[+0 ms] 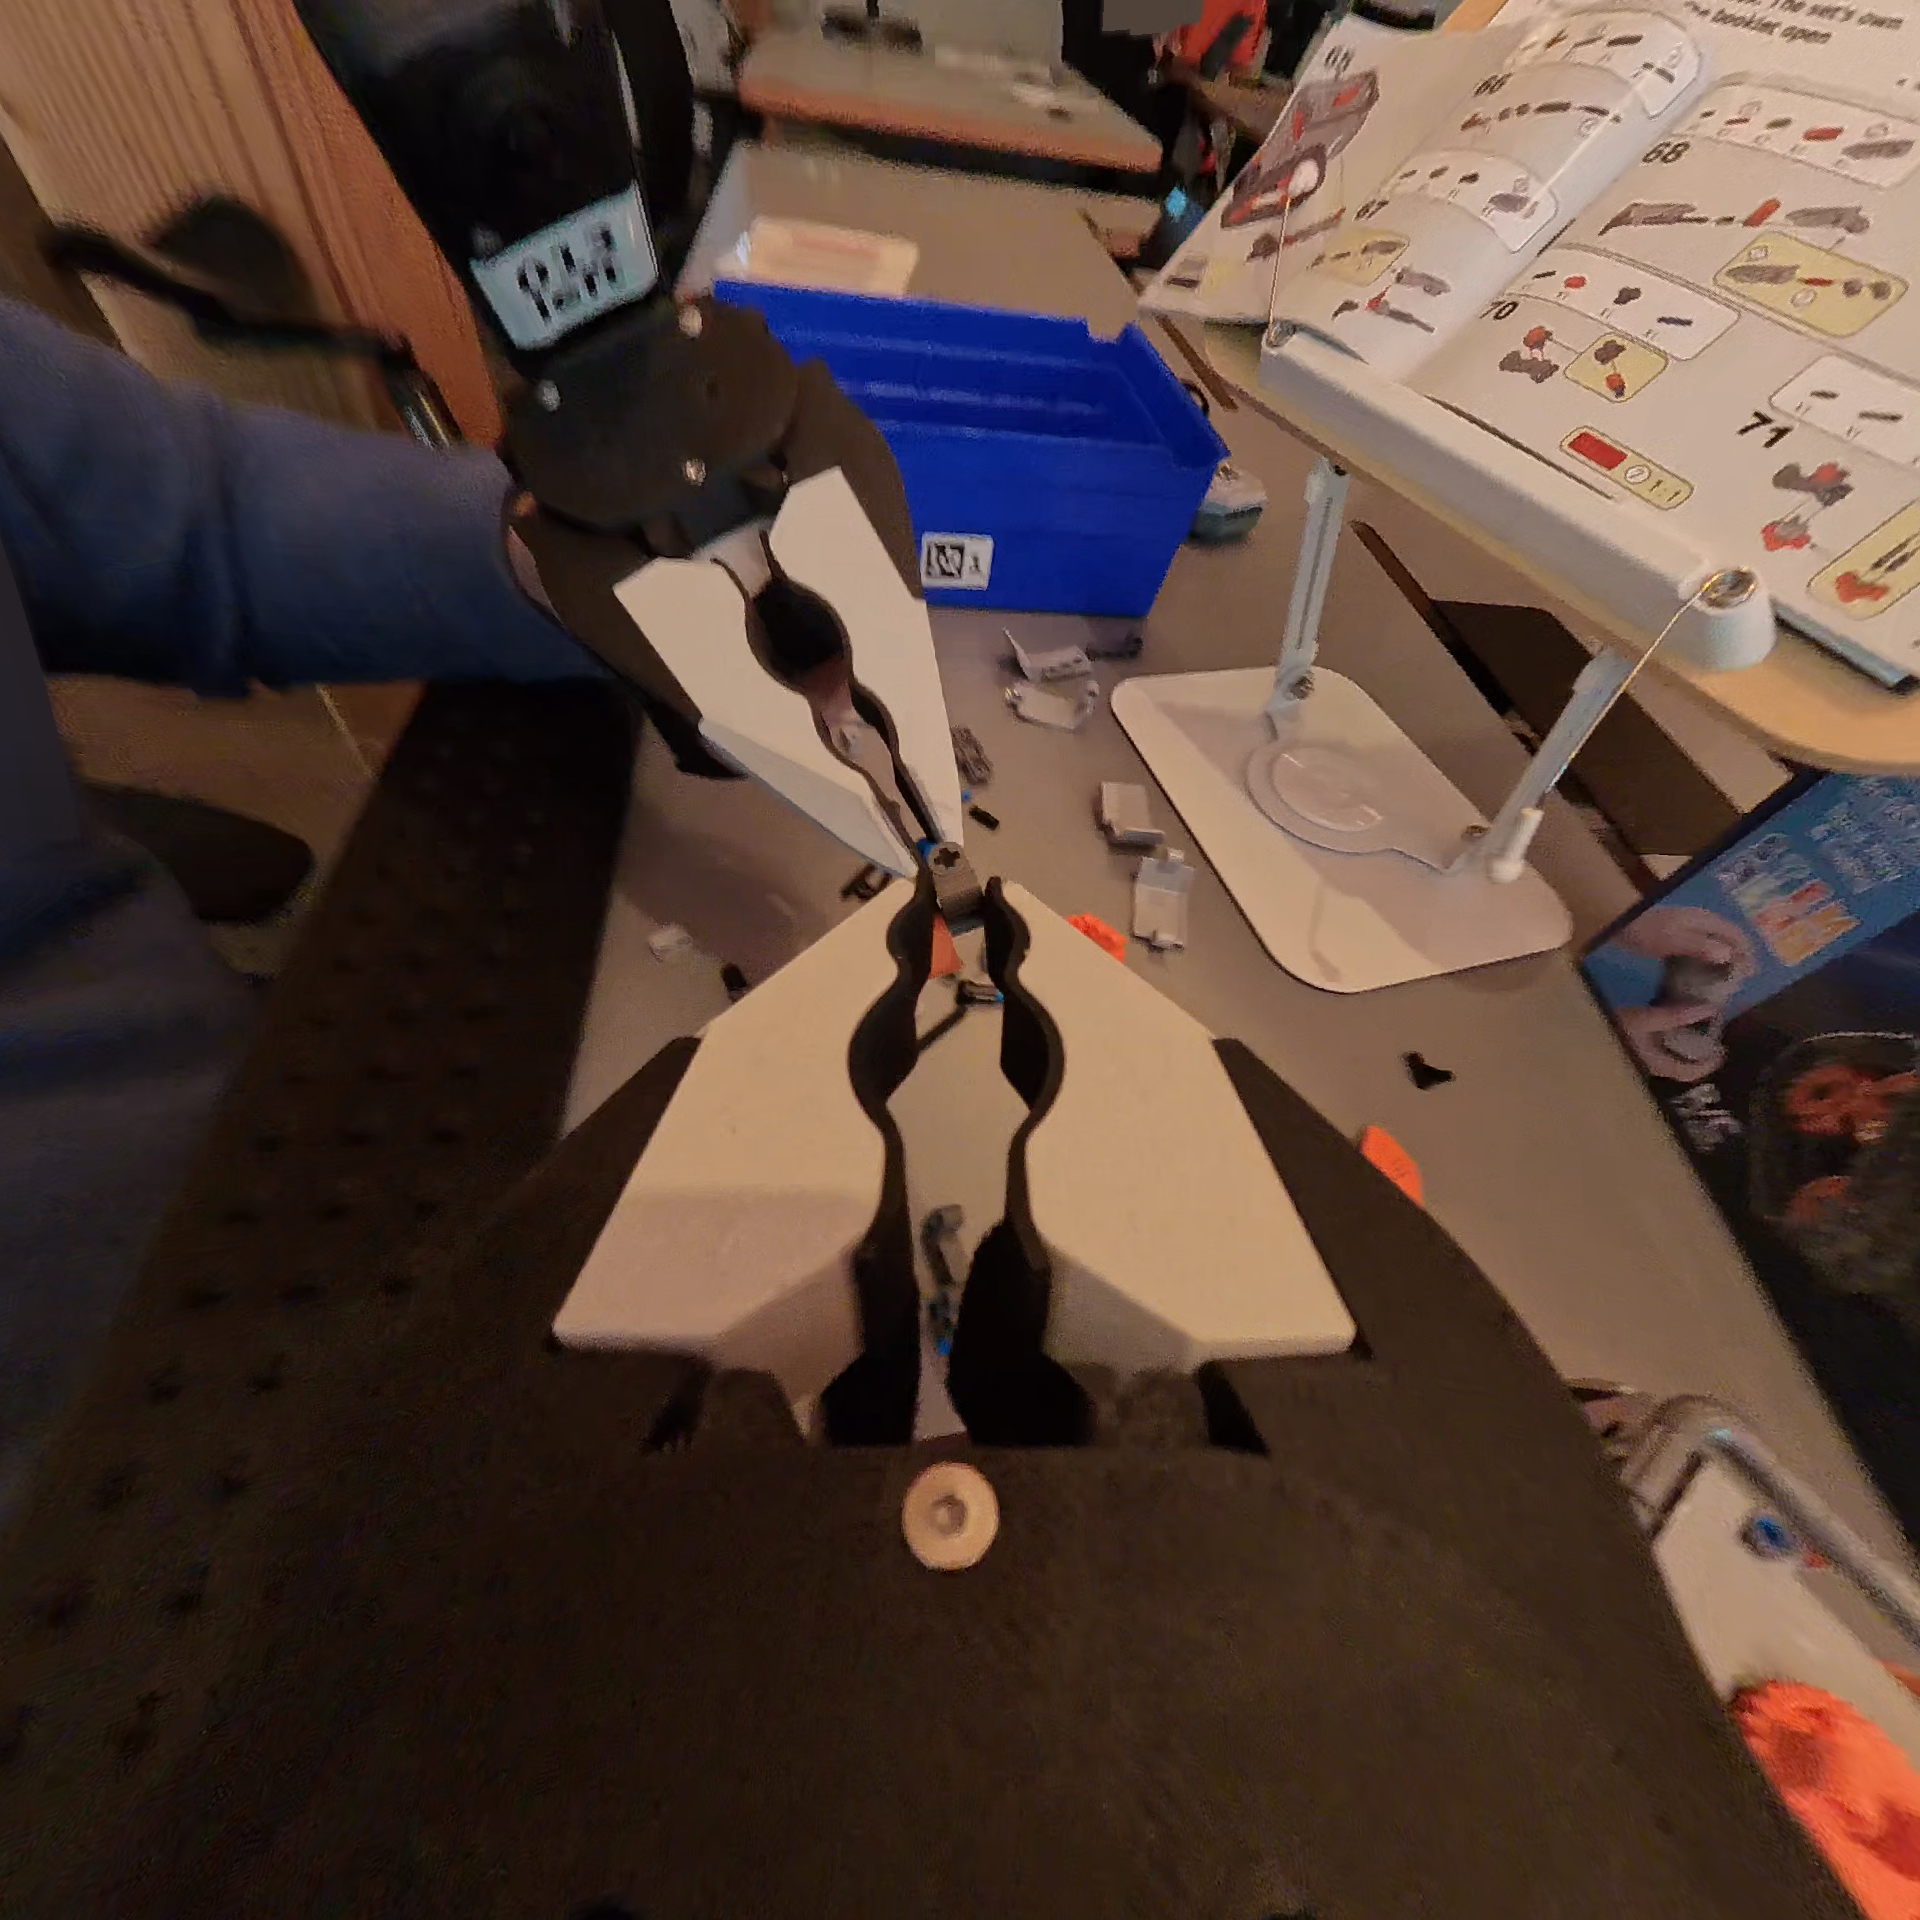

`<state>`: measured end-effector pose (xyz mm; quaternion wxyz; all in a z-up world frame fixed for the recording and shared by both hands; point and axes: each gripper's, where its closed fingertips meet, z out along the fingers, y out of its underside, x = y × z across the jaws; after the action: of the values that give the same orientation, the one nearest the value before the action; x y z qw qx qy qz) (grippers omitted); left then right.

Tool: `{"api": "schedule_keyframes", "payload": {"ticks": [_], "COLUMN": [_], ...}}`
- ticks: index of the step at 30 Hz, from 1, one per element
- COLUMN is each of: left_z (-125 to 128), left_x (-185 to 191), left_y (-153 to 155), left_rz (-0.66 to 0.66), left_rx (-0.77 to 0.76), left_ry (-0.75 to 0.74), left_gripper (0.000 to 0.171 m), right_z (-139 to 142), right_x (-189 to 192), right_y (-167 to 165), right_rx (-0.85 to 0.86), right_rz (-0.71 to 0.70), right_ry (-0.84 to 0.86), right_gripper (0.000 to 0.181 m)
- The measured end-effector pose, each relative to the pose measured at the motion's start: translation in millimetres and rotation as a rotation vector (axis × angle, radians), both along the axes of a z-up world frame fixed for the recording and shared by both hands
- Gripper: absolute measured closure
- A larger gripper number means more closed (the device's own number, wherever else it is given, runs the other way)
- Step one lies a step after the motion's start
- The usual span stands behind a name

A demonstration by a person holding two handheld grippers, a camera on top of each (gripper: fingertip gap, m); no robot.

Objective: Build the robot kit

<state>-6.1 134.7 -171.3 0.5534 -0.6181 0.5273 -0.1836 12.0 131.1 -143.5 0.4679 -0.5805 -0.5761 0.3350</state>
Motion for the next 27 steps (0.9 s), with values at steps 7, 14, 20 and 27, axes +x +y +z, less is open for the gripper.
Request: {"api": "schedule_keyframes", "payload": {"ticks": [7, 14, 20, 27], "left_z": [-3, -15, -30, -40], "left_x": [-5, -11, -18, -18], "left_y": [8, 20, 28, 30], "left_rz": [0.028, 0.066, 0.092, 0.089], "left_rx": [0.008, -0.033, -0.071, -0.098], "left_ry": [0.024, 0.048, 0.101, 0.130], "left_gripper": [0.170, 0.170, 0.169, 0.169], "right_z": [-16, -39, -84, -127], "right_x": [-12, -16, -13, -7], "right_y": [12, 22, 20, 4], "right_rx": [0.350, 0.575, 0.690, 0.569], "right_rz": [-0.089, -0.141, -0.043, 0.113], "right_ry": [-0.254, -0.381, -0.599, -0.762], "right_gripper": [0.175, 0.174, 0.174, 0.174]}}
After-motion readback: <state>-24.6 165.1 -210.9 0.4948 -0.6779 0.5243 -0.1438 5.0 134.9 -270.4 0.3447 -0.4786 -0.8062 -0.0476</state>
